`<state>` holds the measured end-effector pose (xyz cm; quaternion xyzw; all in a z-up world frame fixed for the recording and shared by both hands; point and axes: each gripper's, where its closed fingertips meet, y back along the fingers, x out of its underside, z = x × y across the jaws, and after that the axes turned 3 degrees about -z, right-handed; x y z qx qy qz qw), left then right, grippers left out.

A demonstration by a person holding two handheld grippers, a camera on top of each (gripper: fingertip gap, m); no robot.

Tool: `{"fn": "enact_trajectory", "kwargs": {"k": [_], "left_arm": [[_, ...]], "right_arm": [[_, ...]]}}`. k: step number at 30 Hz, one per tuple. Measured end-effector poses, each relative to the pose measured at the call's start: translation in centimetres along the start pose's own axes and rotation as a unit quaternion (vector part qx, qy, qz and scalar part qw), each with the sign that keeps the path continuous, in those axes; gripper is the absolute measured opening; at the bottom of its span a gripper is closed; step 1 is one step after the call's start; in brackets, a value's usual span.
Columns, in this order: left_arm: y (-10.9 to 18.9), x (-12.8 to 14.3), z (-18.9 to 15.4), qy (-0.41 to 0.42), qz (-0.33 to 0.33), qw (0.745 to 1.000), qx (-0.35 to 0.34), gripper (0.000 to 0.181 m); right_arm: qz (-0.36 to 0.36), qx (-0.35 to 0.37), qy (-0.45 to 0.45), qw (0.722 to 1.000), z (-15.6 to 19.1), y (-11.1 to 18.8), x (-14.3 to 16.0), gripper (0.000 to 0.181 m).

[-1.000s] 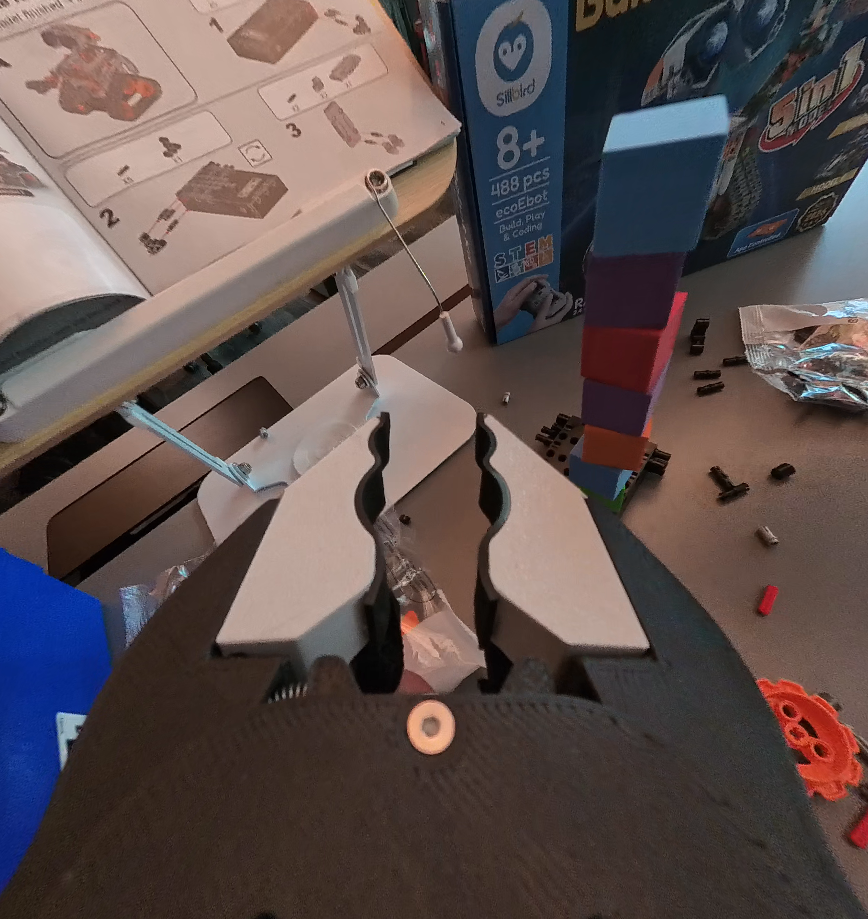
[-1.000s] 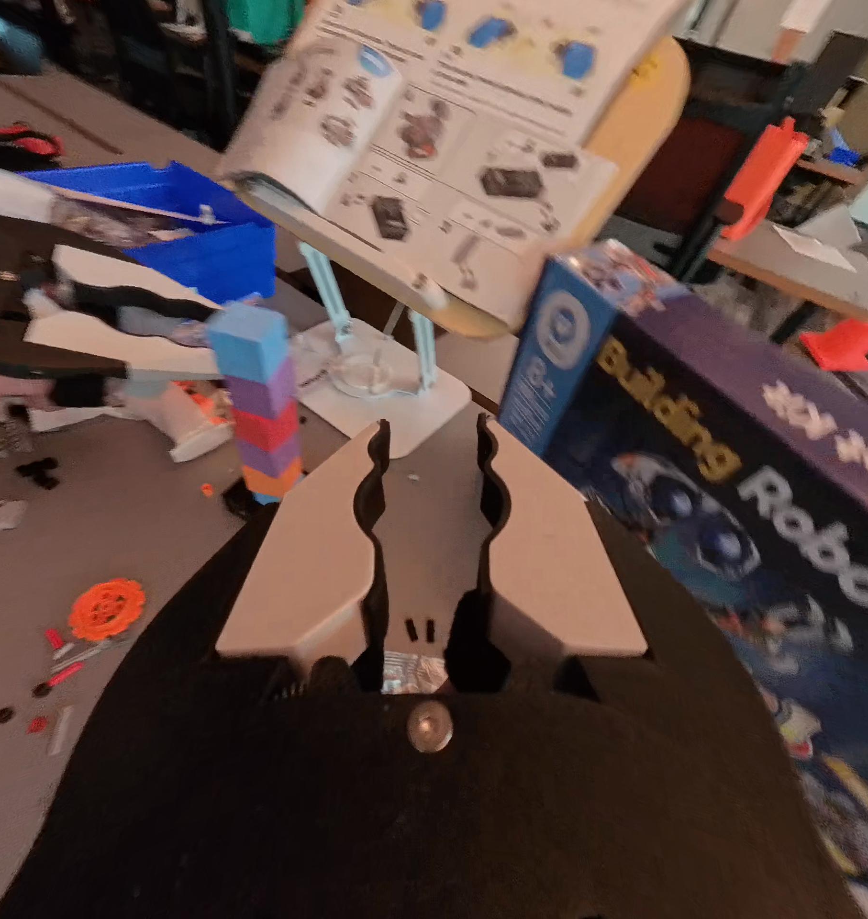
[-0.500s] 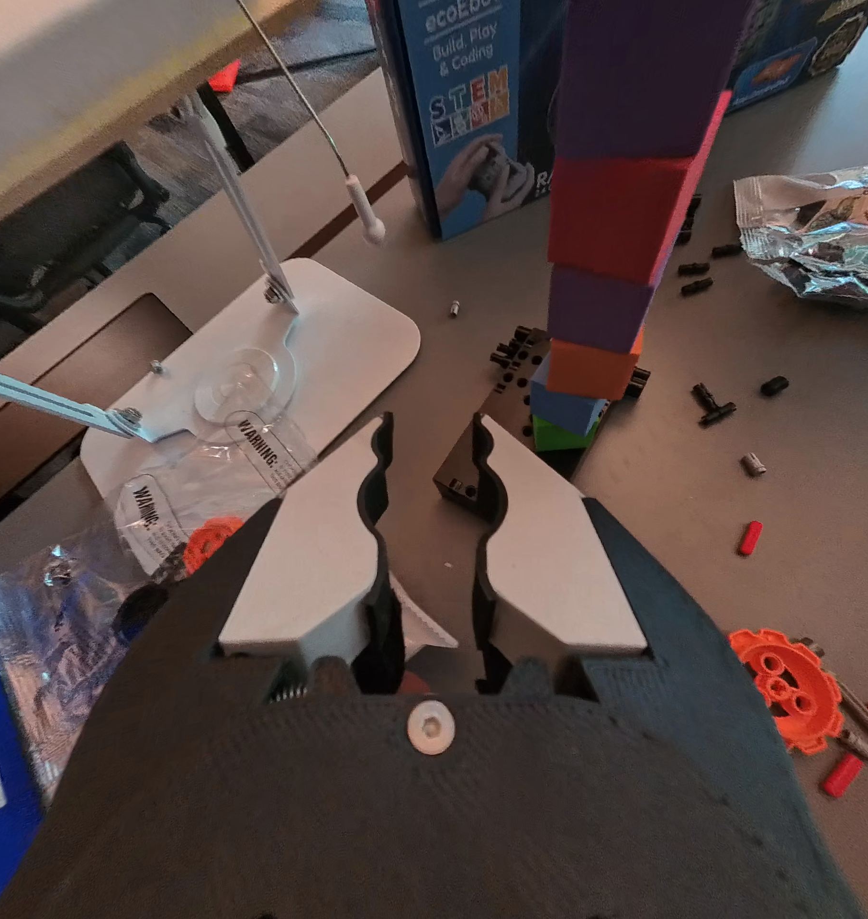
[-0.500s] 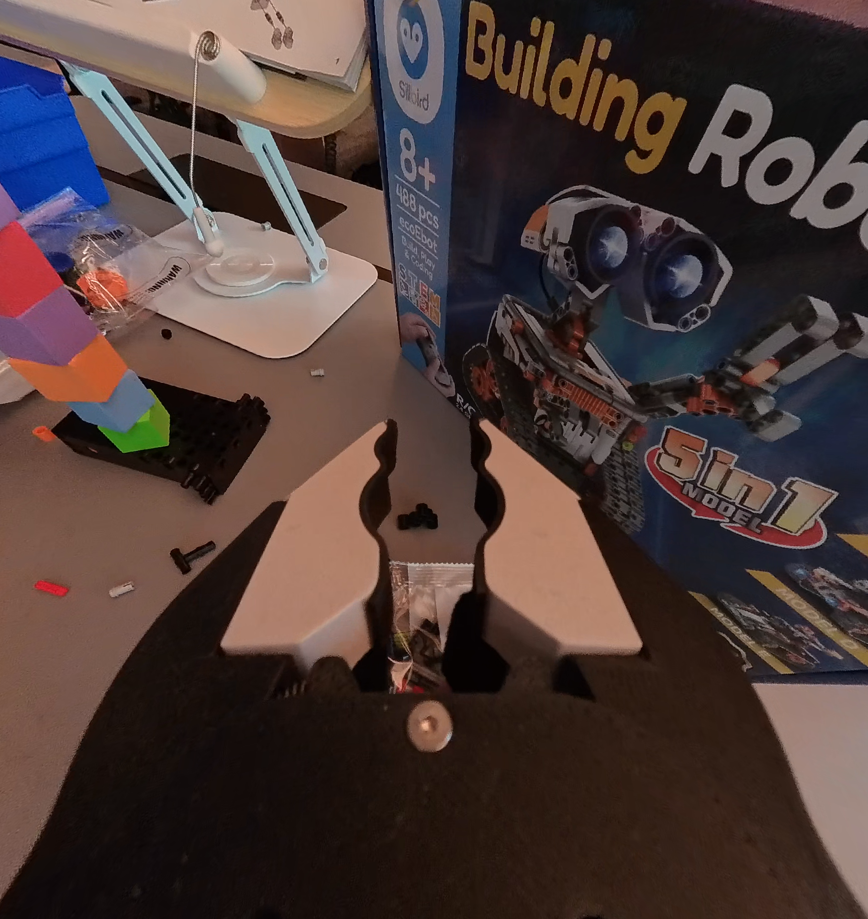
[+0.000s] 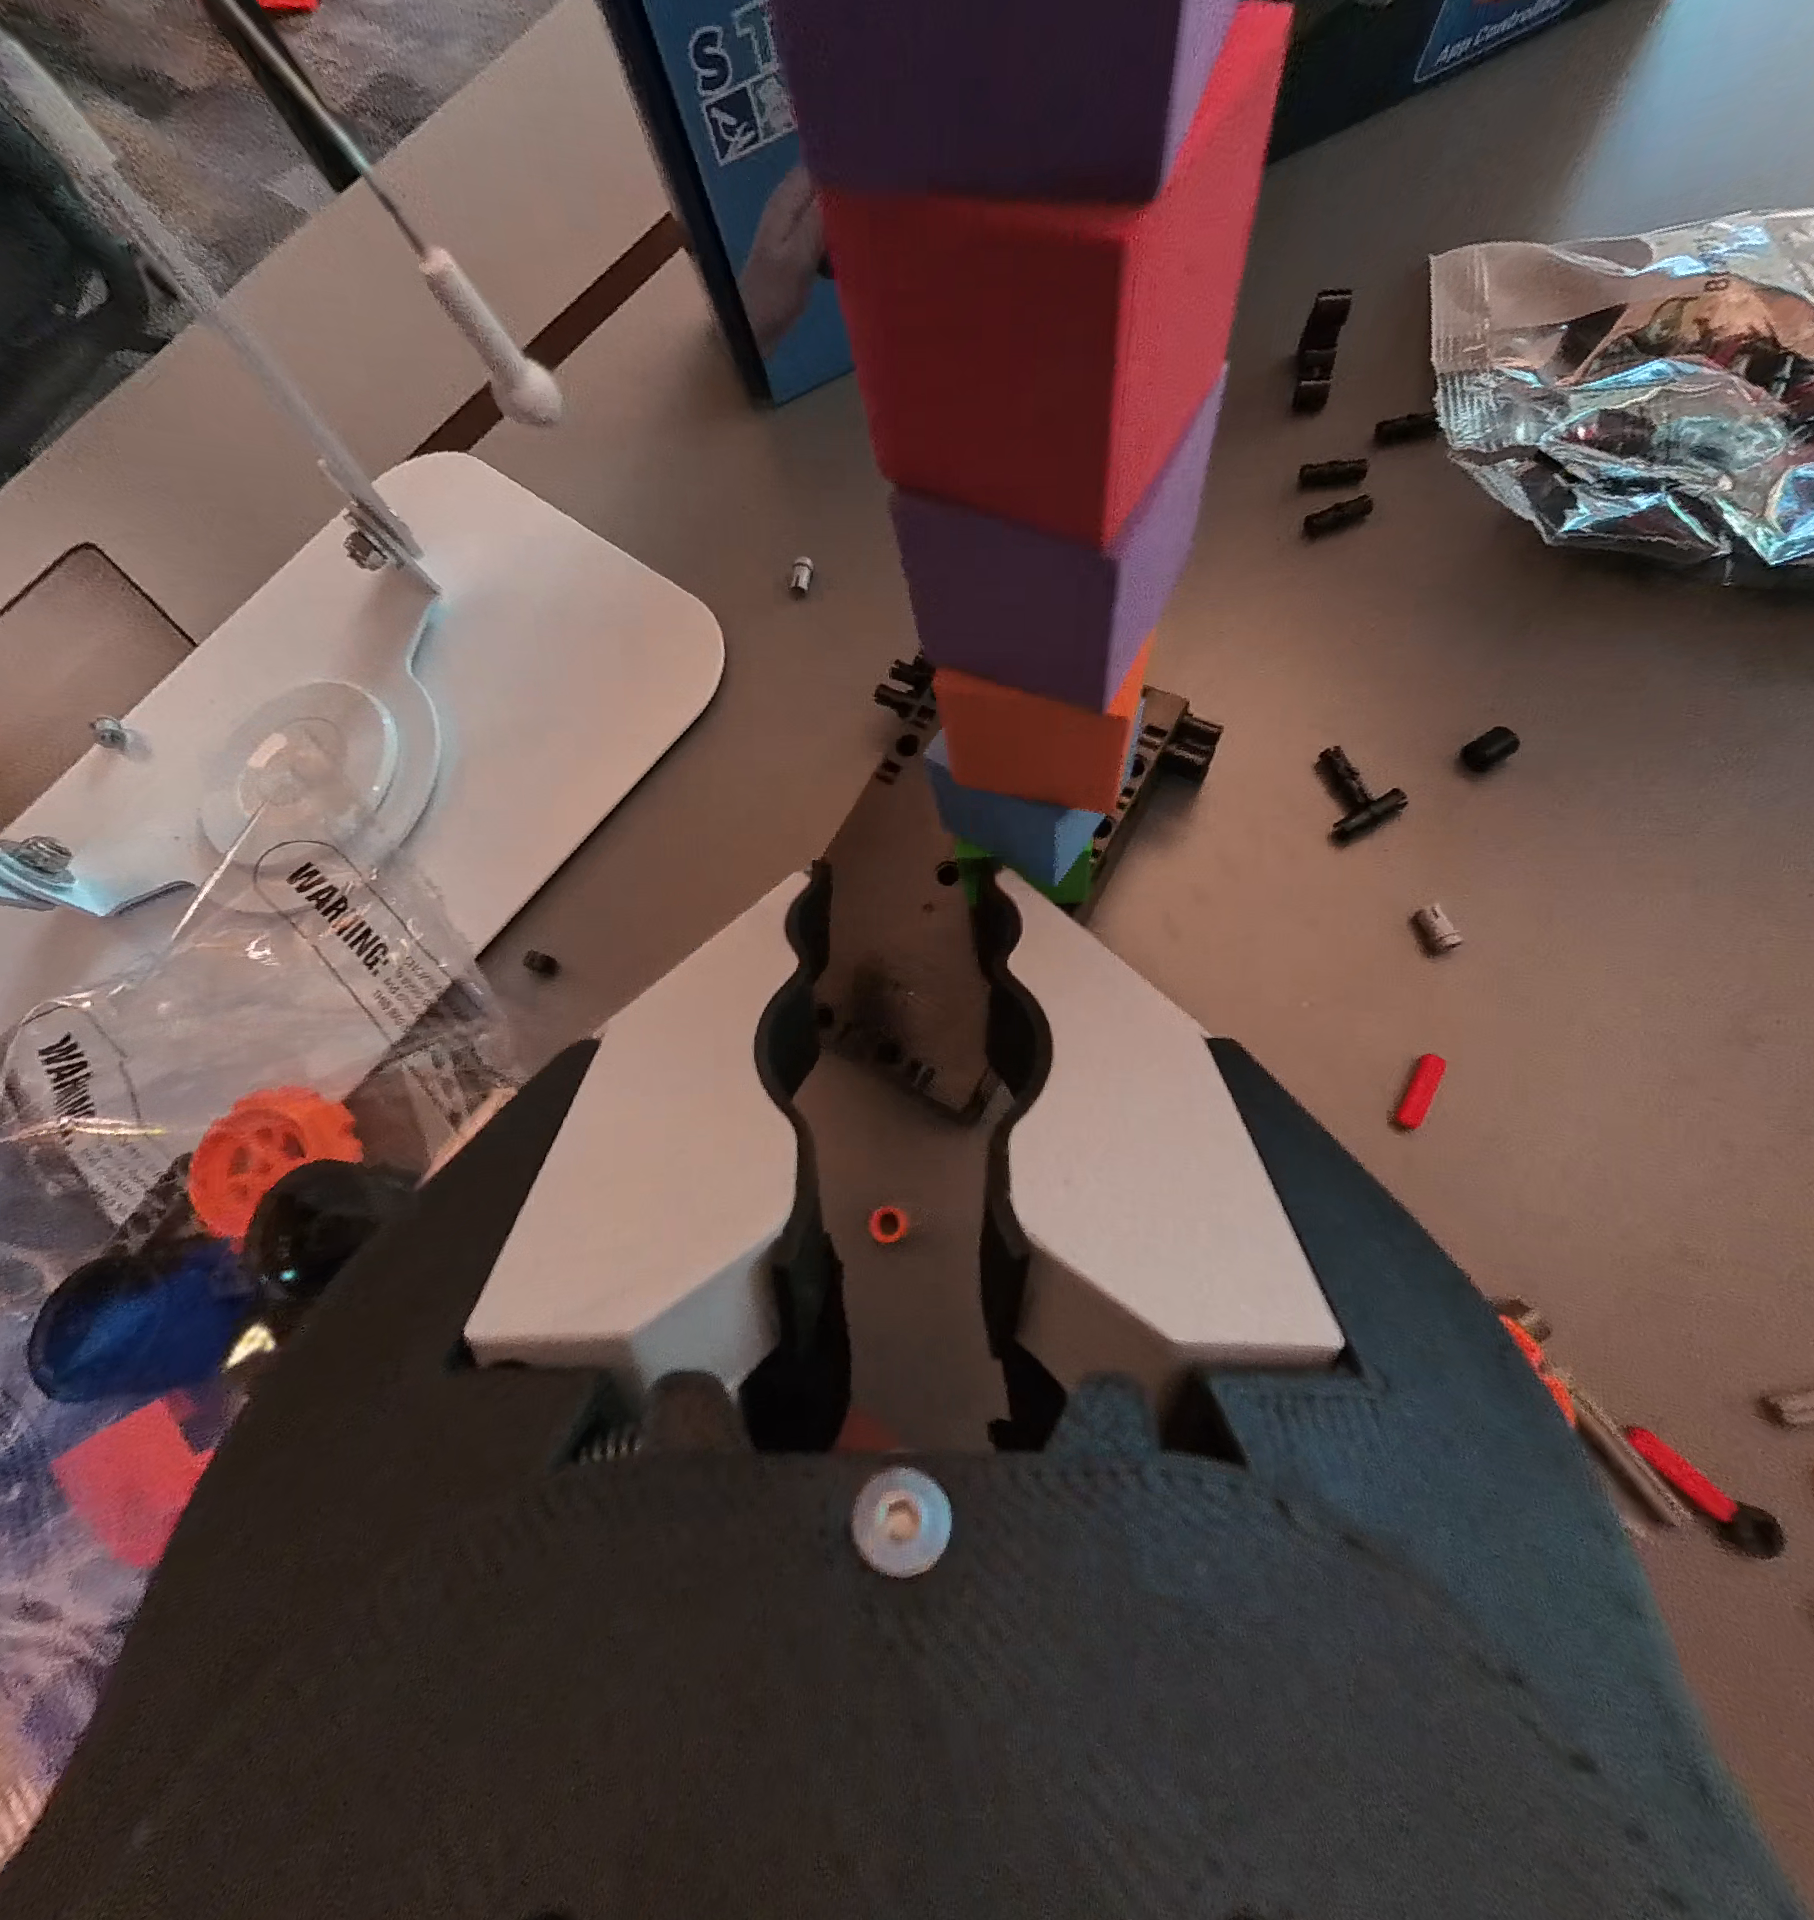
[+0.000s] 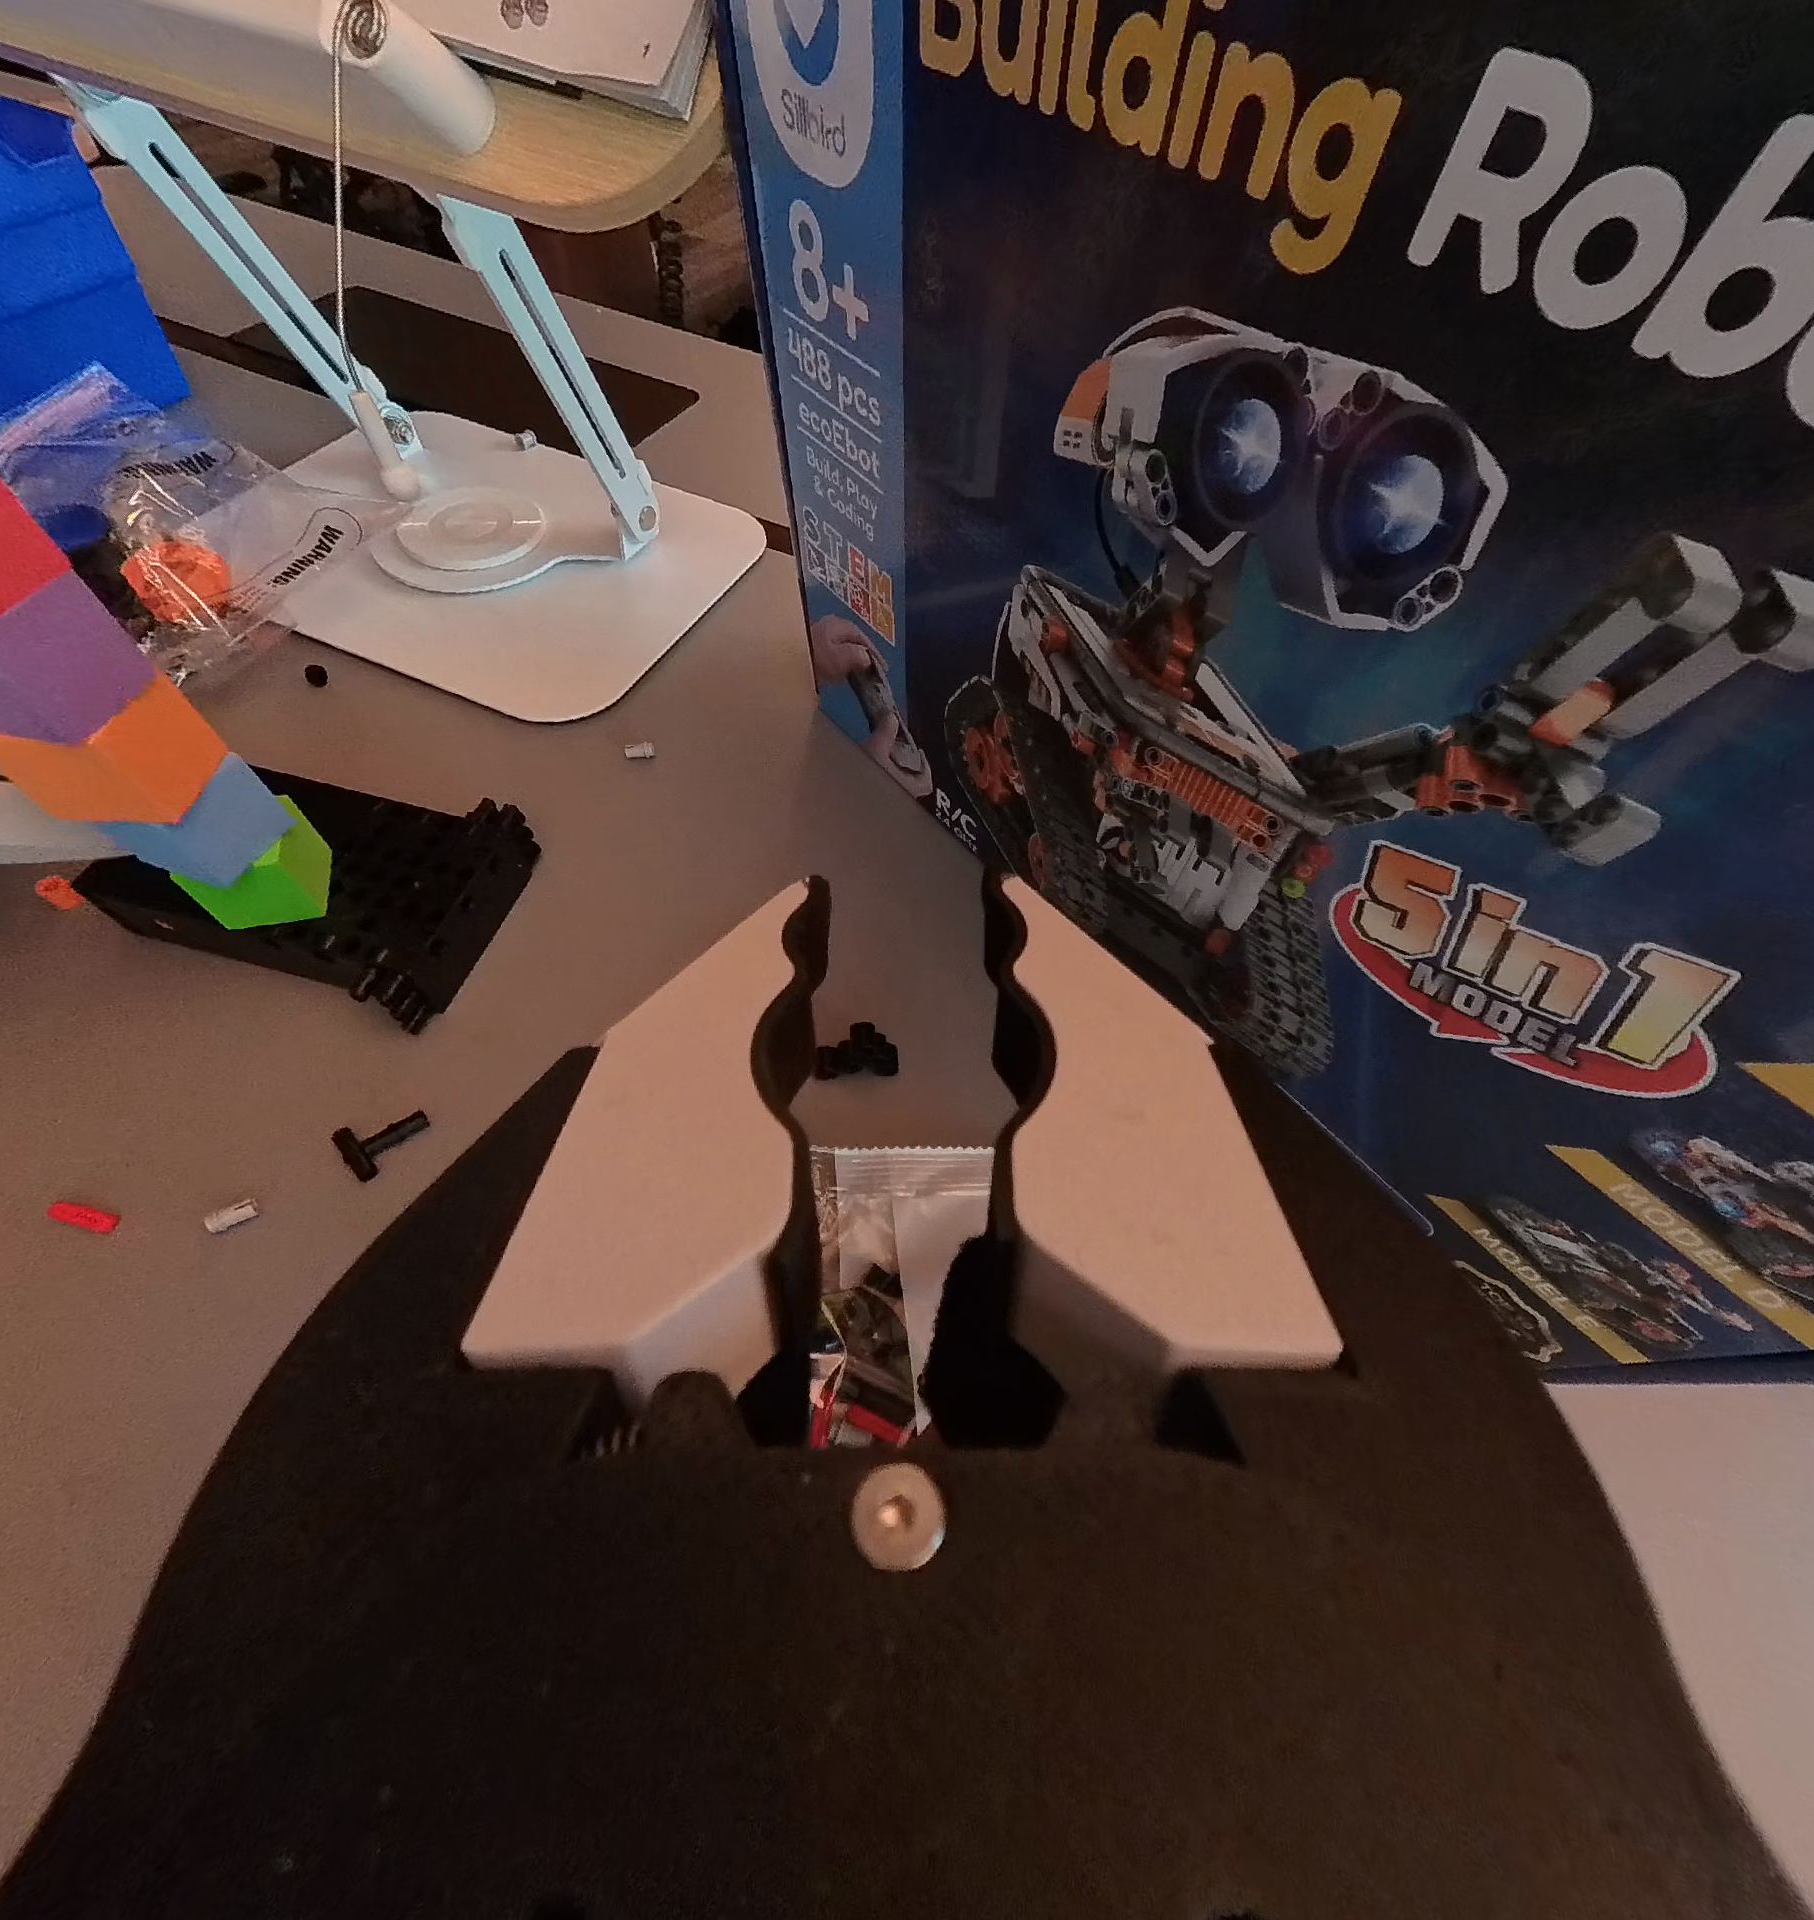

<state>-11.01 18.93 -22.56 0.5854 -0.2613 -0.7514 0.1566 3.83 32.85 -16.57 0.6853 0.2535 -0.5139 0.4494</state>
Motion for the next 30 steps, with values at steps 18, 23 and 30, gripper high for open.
{"fn": "enact_trajectory", "kwargs": {"k": [18,23,30], "left_arm": [[-1.3,-1.9,-2.1,-0.044,-0.031,0.999,-0.002,0.032],[-1.5,-2.1,-2.1,-0.047,-0.036,0.998,-0.001,0.032],[-1.3,-2.1,-1.8,-0.048,-0.043,0.998,-0.002,0.032]], "right_arm": [[-0.025,0.036,-0.052,0.998,-3.2,2.3,-0.5,0.029],[-0.034,0.046,-0.097,0.994,-5.2,2.7,0.4,0.029],[-0.029,0.039,-0.141,0.989,-6.2,2.6,1.8,0.029]]}}
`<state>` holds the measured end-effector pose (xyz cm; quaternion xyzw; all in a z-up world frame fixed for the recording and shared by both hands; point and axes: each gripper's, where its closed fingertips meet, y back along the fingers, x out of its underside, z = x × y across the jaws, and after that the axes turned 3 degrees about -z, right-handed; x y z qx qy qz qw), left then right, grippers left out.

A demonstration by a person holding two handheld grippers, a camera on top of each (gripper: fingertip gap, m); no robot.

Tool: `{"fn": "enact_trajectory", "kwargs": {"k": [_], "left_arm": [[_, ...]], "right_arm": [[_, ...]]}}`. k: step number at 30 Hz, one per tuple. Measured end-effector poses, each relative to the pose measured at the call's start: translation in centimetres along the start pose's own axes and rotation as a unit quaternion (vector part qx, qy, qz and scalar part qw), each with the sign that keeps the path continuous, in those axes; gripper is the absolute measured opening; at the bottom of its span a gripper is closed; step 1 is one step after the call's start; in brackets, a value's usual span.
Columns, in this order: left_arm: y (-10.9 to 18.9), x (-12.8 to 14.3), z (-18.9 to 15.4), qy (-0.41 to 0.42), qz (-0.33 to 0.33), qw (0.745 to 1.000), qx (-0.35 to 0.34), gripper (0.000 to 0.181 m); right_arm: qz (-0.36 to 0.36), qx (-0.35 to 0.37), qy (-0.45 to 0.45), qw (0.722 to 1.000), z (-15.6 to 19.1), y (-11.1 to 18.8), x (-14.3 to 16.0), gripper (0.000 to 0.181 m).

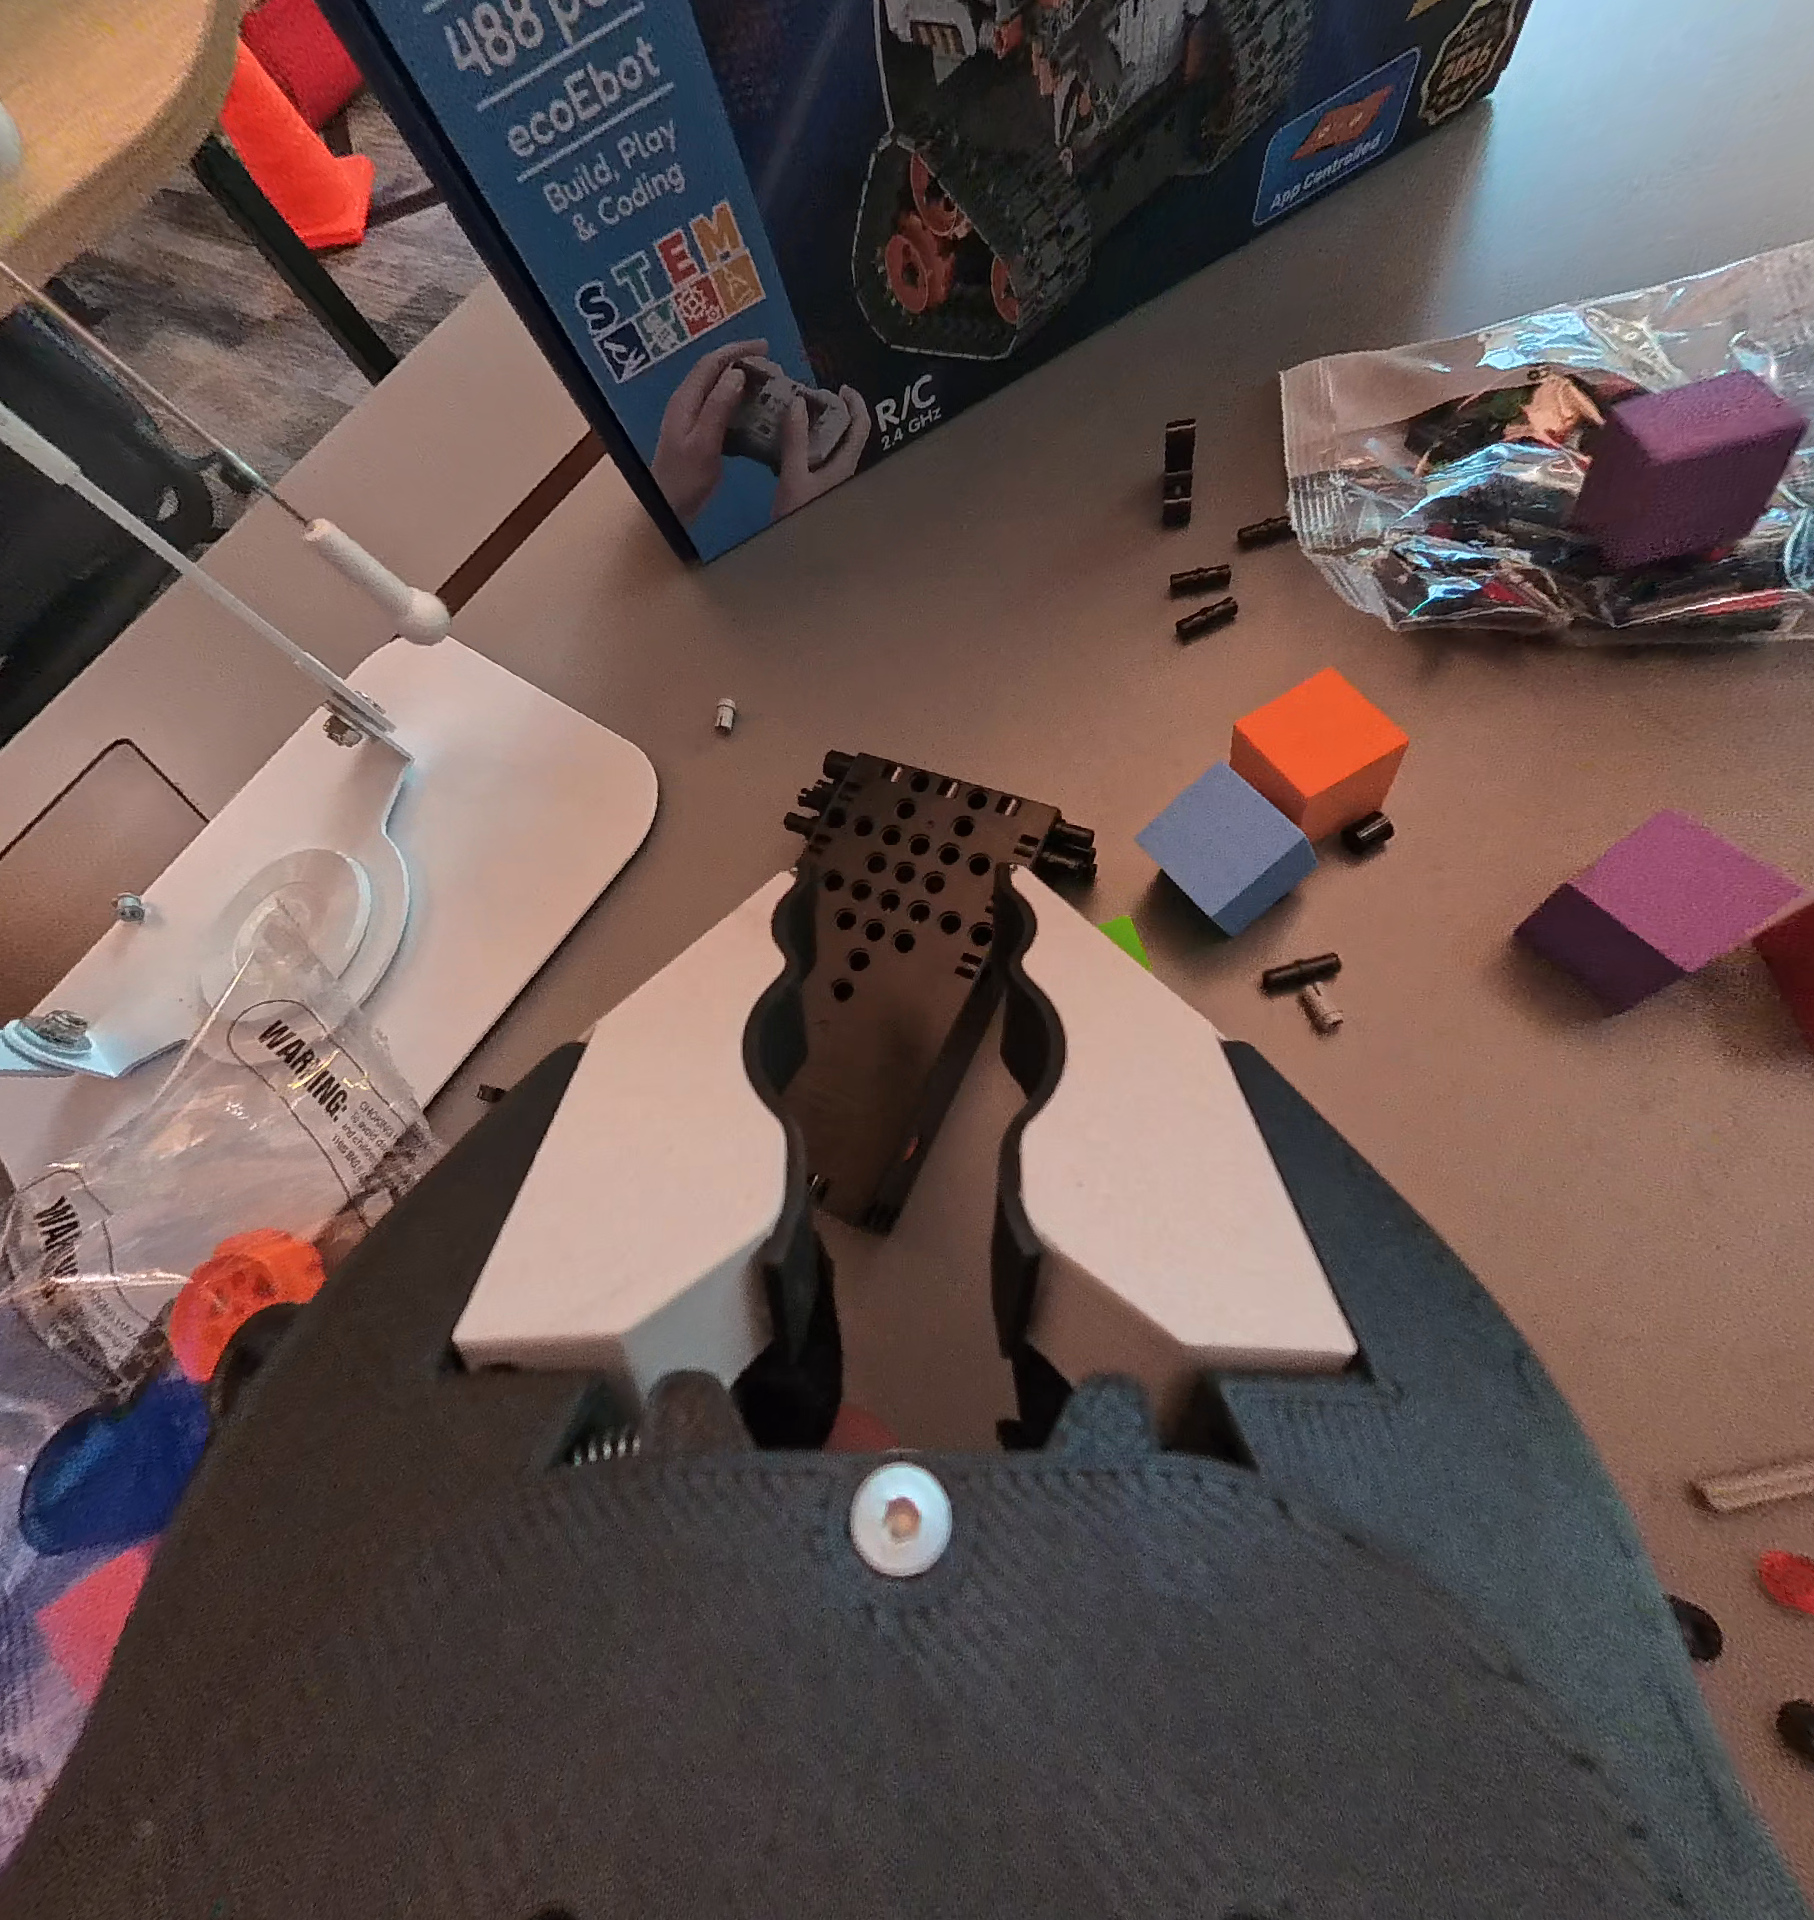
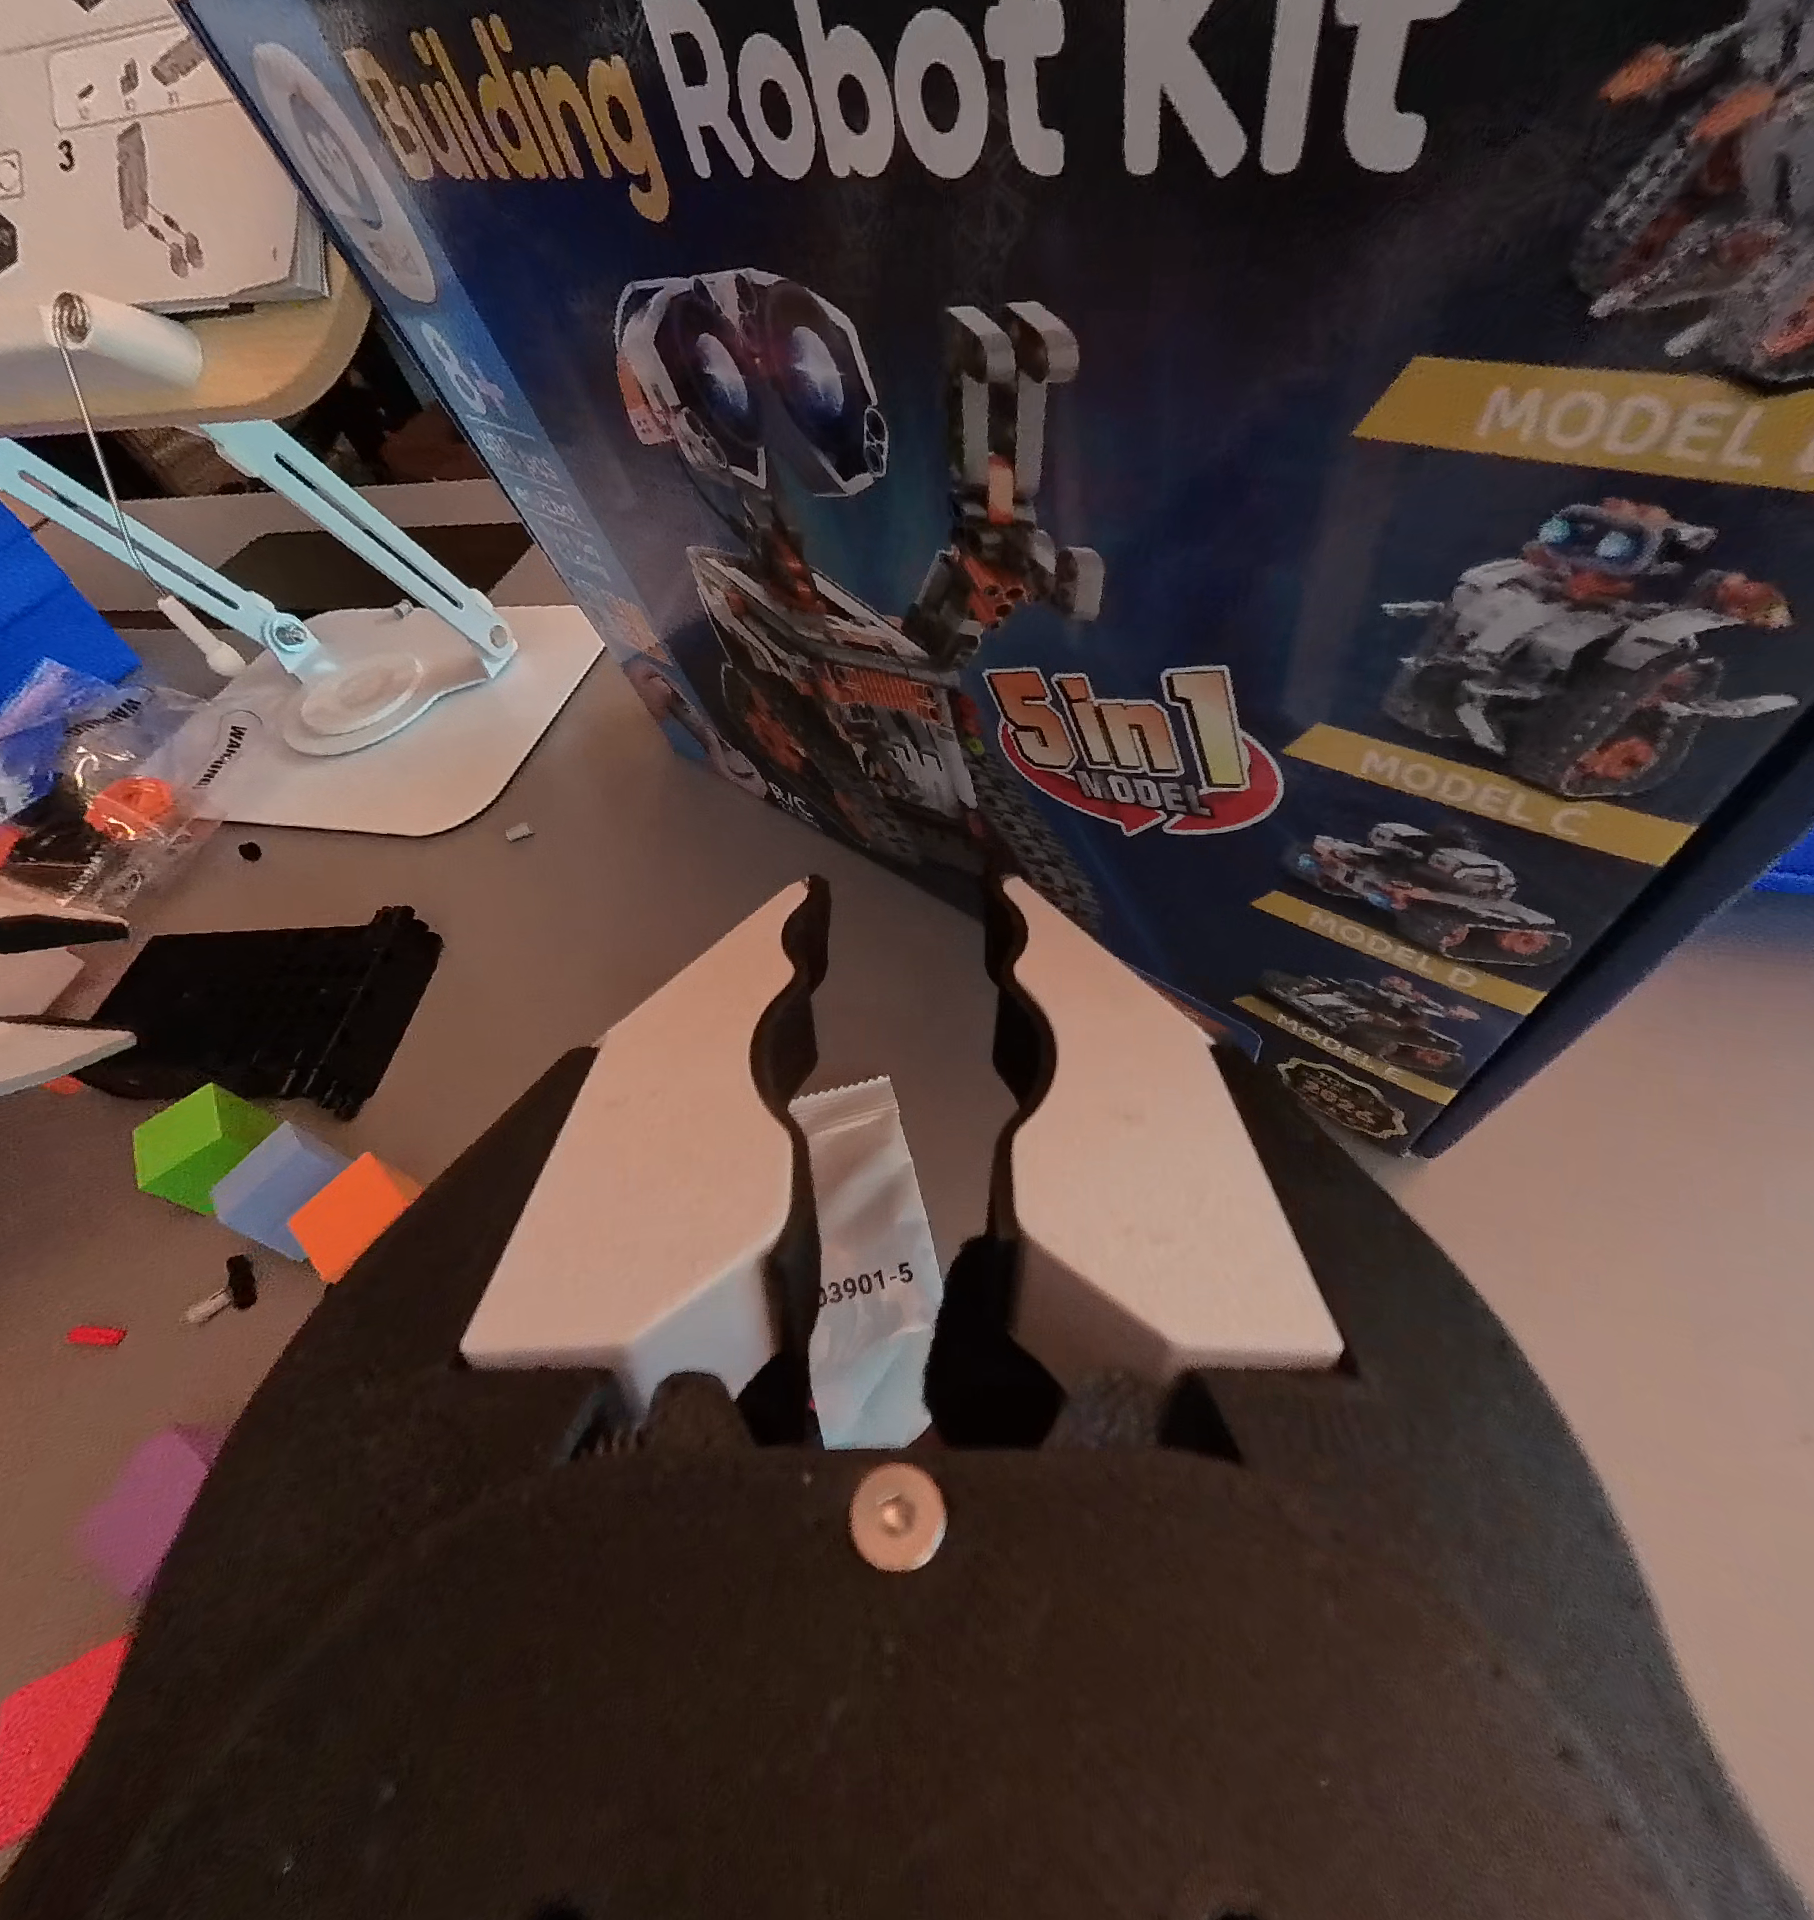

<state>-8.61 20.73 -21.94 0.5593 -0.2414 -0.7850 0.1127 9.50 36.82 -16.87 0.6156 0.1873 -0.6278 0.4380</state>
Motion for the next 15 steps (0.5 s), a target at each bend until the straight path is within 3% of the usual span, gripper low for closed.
{"fn": "enact_trajectory", "kwargs": {"k": [10,15], "left_arm": [[0.6,-0.5,0.6,0.010,-0.013,1.000,-0.010,0.031],[1.9,-1.0,1.1,-0.013,-0.023,1.000,-0.004,0.031]], "right_arm": [[-0.007,-0.023,0.039,0.999,1.3,0.5,-0.4,0.038],[0.053,-0.095,0.135,0.985,5.3,0.1,1.9,0.045]]}}
